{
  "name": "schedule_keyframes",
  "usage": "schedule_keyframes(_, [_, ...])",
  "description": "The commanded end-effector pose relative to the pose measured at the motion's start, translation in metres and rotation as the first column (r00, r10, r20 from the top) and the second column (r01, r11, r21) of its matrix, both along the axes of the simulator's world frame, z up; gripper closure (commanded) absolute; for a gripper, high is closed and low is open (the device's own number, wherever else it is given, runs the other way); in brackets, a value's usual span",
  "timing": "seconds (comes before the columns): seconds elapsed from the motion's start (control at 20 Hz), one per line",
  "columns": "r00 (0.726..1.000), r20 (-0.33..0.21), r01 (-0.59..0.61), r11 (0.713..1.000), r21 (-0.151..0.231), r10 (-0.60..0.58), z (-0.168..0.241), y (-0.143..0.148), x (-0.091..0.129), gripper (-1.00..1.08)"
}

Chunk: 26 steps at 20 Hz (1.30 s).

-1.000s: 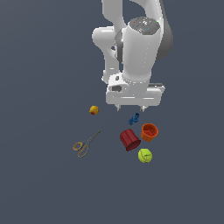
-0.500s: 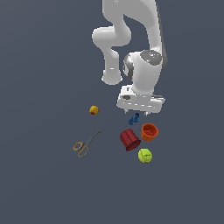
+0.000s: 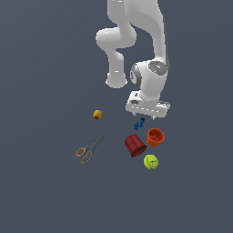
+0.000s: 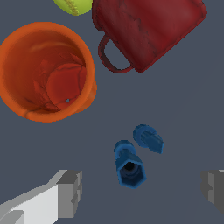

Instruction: Pick up a designated object from a clutter of objects.

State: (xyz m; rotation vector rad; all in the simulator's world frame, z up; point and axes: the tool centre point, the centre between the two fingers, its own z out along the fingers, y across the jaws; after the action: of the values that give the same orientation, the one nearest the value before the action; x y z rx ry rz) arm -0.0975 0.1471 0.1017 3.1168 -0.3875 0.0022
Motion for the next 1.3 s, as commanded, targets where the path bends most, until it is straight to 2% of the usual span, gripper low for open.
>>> schedule_keyframes(0.0, [1.0,0.0,0.009,1.0,0.001,-0.009,-0.006,0.003,-0.006,-0.92])
schedule_keyframes(0.45, [1.0,-0.002,0.011,1.0,0.001,-0.011,-0.012,0.004,-0.009,-0.92])
schedule_keyframes(0.95, [1.0,-0.002,0.012,1.0,0.001,-0.012,-0.049,0.004,-0.01,-0.92])
schedule_keyframes(1.25, [1.0,-0.002,0.013,1.0,0.001,-0.013,-0.057,0.004,-0.01,-0.92])
